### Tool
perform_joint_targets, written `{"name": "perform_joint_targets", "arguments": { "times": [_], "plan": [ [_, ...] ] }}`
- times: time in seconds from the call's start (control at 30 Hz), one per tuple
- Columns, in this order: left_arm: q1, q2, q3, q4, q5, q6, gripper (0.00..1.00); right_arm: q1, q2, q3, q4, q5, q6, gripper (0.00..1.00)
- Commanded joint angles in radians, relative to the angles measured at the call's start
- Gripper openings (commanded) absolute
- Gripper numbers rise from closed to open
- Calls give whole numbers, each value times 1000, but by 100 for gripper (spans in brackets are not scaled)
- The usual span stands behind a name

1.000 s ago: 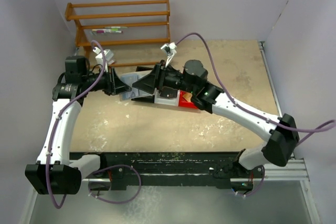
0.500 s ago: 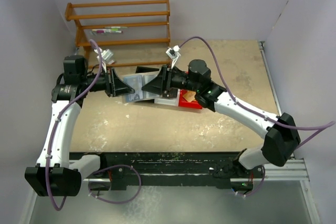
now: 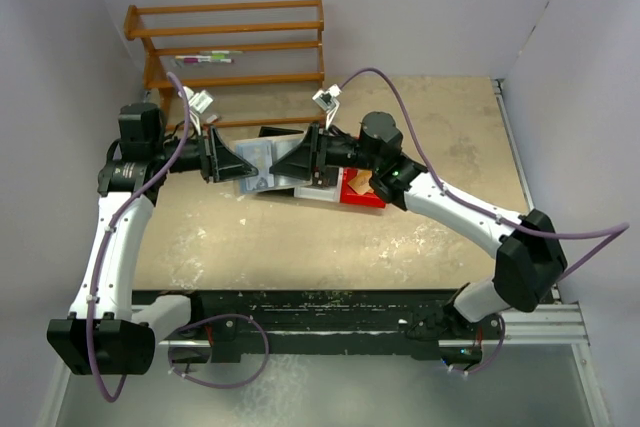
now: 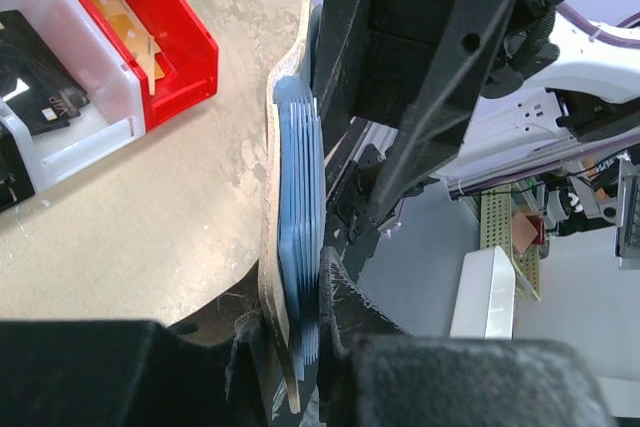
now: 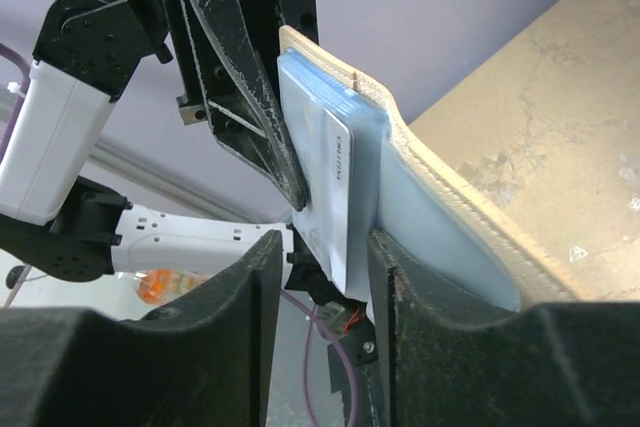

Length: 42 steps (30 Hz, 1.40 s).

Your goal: Take the credit cards out of the card holder

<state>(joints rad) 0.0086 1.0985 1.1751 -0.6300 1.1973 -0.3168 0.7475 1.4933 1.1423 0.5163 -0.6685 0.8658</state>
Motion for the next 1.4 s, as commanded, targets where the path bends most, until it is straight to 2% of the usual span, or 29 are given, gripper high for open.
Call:
{"name": "perform_joint_targets", "arguments": {
  "times": [0.0,0.17,0.47,0.63,0.73,0.87,0.93,1.03,1.23,1.37],
  "plan": [
    [-2,-31,2,73,98,-41,0,6,19,27,123,-55,54,40],
    [-2,-33,-13,101,145,-66,1,6,42,19,222,-87,130,28],
    [-2,-25,-30,101,98,-50,7,6,66,16,317,-115,193,14],
    [-2,-18,-29,82,85,-24,10,6,68,-1,381,-150,230,13],
    [-2,-12,-28,62,26,-6,10,6,72,-11,410,-155,246,14],
    [-2,-1,-24,40,-17,10,21,6,77,-18,407,-142,246,9],
    [-2,-1,-25,46,15,-1,28,6,77,-22,400,-142,247,1],
    [-2,-4,-23,71,88,-36,34,6,71,-37,375,-162,251,0],
    [-1,-15,-56,200,225,-136,33,-2,52,-64,386,-157,253,0],
    [-1,-35,-98,349,299,-275,31,-24,31,-98,396,-149,258,0]
  ]
}}
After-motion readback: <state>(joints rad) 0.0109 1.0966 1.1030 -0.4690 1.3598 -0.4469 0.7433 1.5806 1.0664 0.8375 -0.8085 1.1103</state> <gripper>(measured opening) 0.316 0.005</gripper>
